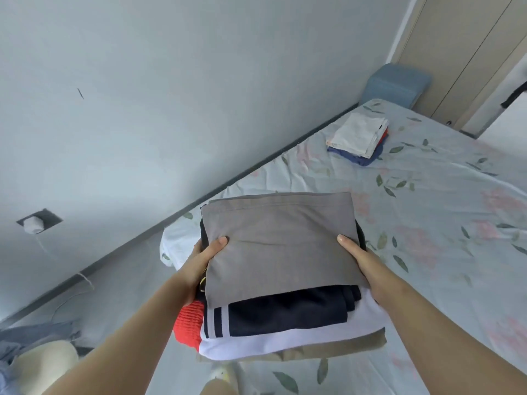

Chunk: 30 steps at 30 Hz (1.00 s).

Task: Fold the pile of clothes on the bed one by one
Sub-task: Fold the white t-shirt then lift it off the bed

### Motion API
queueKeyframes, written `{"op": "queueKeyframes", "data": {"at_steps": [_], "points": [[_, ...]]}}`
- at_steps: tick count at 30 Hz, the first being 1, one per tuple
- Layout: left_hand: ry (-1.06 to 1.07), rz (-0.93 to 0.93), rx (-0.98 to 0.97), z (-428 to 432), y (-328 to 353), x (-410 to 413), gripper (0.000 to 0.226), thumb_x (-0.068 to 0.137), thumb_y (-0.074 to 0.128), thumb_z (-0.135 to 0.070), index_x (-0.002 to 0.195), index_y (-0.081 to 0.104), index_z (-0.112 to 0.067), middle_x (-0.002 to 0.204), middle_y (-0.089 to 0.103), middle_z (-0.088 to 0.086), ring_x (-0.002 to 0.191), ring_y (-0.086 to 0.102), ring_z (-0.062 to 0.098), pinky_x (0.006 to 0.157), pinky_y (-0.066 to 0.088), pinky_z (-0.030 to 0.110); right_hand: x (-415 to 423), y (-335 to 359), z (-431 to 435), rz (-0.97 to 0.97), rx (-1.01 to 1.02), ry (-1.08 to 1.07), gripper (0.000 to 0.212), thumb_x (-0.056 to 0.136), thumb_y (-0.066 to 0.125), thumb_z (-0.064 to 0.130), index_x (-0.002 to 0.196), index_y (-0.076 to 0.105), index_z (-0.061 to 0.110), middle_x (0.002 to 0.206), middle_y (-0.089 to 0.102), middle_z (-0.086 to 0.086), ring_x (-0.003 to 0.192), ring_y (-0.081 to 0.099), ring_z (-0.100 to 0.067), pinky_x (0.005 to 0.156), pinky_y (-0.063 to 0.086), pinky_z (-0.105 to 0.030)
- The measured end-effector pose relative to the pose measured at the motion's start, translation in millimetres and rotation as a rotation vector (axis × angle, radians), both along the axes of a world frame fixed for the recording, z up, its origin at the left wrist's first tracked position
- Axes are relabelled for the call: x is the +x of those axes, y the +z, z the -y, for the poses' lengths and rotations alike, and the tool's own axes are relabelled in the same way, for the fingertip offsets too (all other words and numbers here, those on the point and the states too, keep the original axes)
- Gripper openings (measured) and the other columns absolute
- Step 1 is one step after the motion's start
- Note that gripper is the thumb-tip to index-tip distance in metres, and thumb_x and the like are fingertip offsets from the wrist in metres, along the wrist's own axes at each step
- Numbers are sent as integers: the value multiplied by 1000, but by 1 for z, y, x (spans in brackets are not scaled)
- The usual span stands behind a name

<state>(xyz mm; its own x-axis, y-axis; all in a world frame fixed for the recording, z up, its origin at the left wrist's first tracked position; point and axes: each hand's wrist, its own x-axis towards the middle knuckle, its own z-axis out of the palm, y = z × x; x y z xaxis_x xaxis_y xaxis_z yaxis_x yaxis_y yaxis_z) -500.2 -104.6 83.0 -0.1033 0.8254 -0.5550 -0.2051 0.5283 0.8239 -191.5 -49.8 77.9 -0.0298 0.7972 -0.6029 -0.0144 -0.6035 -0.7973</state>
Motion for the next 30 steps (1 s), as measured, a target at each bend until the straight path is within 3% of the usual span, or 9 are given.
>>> {"op": "queueKeyframes", "data": {"at_steps": [4,9,13,18,21,23,25,27,30], "points": [[-47,36,21,-82,2,-20,75,62,64,-53,130,41,-31,115,63,-2,97,64,16,67,51,28,-19,6,-68,26,27,-40,59,78,70,49,128,55,20,112,68,-3,102,65,-23,88,51,-36],[-92,75,-4,-192,-18,-53,109,41,78,-65,137,39,-31,123,63,1,108,63,24,86,52,41,-48,4,-166,96,19,-102,60,76,71,48,126,54,19,111,68,-3,100,64,-22,83,52,-33],[-60,106,-31,-268,-44,-65,100,37,72,-61,127,39,-33,117,61,-2,103,61,20,74,50,35,-68,-1,-250,126,14,-68,50,78,70,45,119,58,19,107,70,-2,97,66,-20,75,51,-29],[11,160,-74,-343,-89,-70,102,36,73,-62,129,39,-35,121,58,-3,107,59,22,77,50,37,-80,-18,-347,217,24,7,39,78,69,46,108,60,23,103,70,1,94,65,-16,74,49,-25],[93,173,-15,-374,-112,-64,88,41,73,-57,122,44,-36,120,60,-5,107,60,19,82,50,38,-84,-32,-396,286,38,56,45,80,68,45,116,60,20,106,69,2,95,65,-14,74,48,-24],[148,169,23,-390,-131,-60,89,43,74,-54,124,42,-36,121,58,-7,106,59,14,87,48,36,-91,-50,-426,373,46,52,60,76,69,52,125,55,20,116,65,1,102,62,-15,83,48,-27],[149,95,-38,-400,-158,-53,100,52,84,-46,137,34,-31,127,55,-5,110,57,15,95,45,35,-101,-78,-452,750,-18,97,86,70,65,68,141,36,28,140,48,-2,123,48,-25,101,39,-40],[114,-107,-203,-401,-188,-44,104,64,85,-36,145,20,-28,129,50,1,110,53,23,97,42,37,-127,-104,-461,1187,-55,294,92,77,54,71,149,9,37,157,16,-4,138,24,-34,110,24,-51],[120,-189,-360,-397,-210,-37,106,68,82,-39,147,12,-30,131,50,7,110,54,33,98,43,49,-175,-143,-456,1113,27,498,79,86,37,72,148,-4,45,160,-8,3,145,-2,-32,111,13,-59]]}}
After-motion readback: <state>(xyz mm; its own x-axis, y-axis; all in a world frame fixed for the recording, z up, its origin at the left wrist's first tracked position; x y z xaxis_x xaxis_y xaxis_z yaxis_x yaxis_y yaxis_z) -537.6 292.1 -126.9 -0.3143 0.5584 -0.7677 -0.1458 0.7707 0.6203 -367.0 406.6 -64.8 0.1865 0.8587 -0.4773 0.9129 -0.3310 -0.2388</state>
